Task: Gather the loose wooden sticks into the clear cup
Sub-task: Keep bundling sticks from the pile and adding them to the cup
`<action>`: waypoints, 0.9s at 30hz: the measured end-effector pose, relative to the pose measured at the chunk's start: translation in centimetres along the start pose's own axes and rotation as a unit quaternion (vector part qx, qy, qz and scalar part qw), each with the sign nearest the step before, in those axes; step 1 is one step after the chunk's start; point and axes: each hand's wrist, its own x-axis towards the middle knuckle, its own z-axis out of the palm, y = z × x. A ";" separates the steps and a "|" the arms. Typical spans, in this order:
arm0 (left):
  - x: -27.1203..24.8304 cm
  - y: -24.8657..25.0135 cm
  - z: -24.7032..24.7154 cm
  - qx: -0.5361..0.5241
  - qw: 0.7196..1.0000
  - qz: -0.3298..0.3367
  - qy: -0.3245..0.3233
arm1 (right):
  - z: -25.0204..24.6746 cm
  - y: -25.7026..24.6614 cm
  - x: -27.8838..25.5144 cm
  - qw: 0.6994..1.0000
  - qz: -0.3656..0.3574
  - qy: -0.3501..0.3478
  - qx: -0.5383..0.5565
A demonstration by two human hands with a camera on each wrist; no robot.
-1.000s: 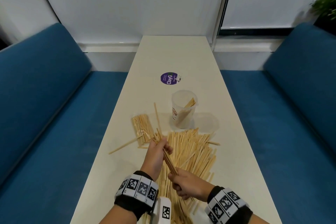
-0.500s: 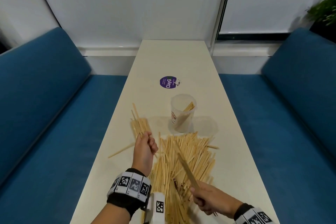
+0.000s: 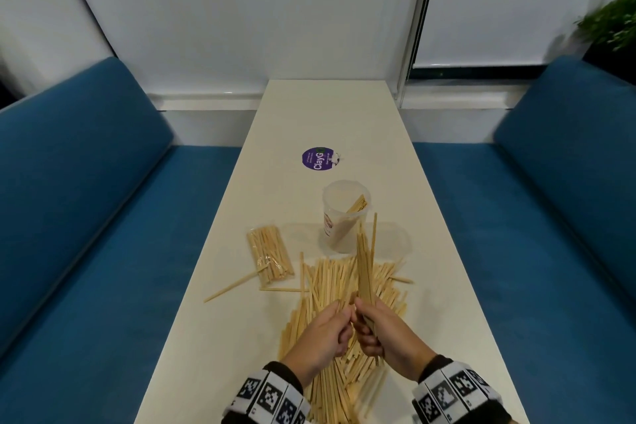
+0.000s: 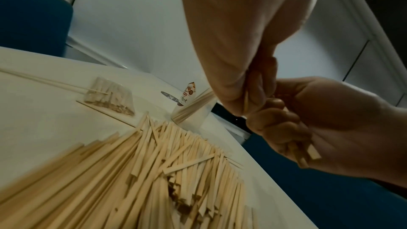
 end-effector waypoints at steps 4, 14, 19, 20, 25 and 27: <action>-0.2 0.1 0.2 0.021 0.999 -0.022 -0.018 | 0.5 0.0 -0.2 1.000 -0.028 -0.012 -0.008; 0.2 -0.1 -0.2 0.178 0.980 -0.083 -0.045 | 1.1 0.3 0.0 0.988 -0.088 0.061 -0.114; 0.9 1.1 -1.8 0.050 0.994 -0.081 -0.059 | 0.8 -0.3 -0.2 0.996 -0.038 0.025 -0.076; 1.1 1.4 -2.0 0.030 0.996 -0.067 -0.046 | 0.9 -0.5 -0.3 0.996 -0.027 0.012 -0.084; 2.8 2.1 -1.0 0.030 0.998 -0.036 0.051 | 2.6 -0.7 -0.4 0.987 -0.022 -0.058 -0.151; 3.2 1.9 -0.5 0.008 0.996 -0.036 0.077 | 2.9 -1.1 -0.4 0.983 -0.013 -0.070 -0.169</action>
